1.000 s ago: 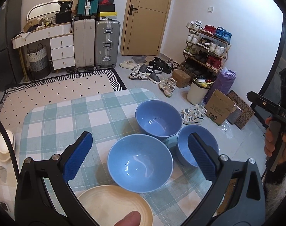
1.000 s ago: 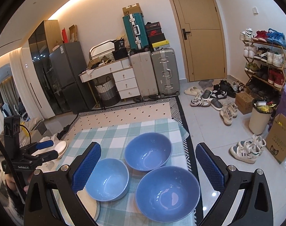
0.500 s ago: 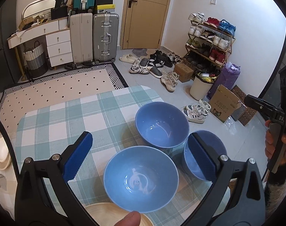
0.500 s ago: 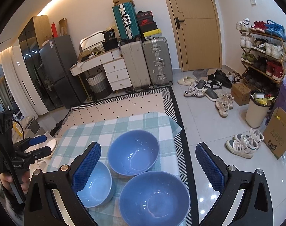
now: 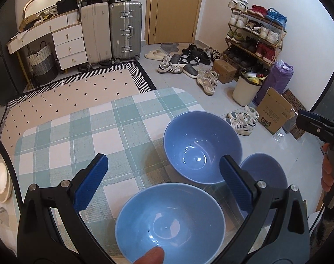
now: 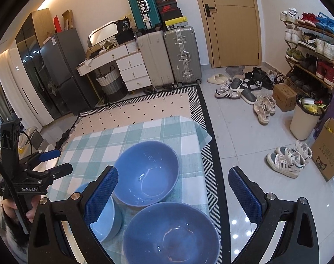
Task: Organize plates and bowls
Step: 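Close the left tool on a blue bowl rim while the right tool grips another blue bowl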
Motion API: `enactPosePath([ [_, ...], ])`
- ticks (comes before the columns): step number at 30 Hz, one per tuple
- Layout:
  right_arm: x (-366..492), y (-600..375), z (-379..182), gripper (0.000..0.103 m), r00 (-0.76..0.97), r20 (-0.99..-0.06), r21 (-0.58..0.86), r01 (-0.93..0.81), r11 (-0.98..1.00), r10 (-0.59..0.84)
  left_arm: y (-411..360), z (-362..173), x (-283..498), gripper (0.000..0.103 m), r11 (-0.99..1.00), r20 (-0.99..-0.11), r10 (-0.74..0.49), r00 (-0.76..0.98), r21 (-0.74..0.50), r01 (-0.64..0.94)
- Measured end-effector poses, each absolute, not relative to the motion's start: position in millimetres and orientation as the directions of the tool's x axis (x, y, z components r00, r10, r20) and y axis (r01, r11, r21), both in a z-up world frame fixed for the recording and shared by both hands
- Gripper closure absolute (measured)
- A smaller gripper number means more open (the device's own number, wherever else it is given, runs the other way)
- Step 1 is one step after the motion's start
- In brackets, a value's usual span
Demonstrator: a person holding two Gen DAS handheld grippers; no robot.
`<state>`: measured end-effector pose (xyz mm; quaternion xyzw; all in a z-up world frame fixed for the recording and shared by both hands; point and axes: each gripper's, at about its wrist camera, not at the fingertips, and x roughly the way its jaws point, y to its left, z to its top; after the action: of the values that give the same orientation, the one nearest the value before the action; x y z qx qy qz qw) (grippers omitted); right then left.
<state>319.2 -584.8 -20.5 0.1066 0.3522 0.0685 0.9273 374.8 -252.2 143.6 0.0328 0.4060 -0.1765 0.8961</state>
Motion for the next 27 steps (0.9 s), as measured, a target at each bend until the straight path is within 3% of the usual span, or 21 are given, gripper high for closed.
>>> enactPosePath([
  [27, 388, -562, -96, 0.001, 0.624, -0.743, 0.249, -0.077, 0.965, 0.241, -278, 66, 443, 0.002, 0.947, -0.819, -0.226, 0.527, -0.058, 0.316],
])
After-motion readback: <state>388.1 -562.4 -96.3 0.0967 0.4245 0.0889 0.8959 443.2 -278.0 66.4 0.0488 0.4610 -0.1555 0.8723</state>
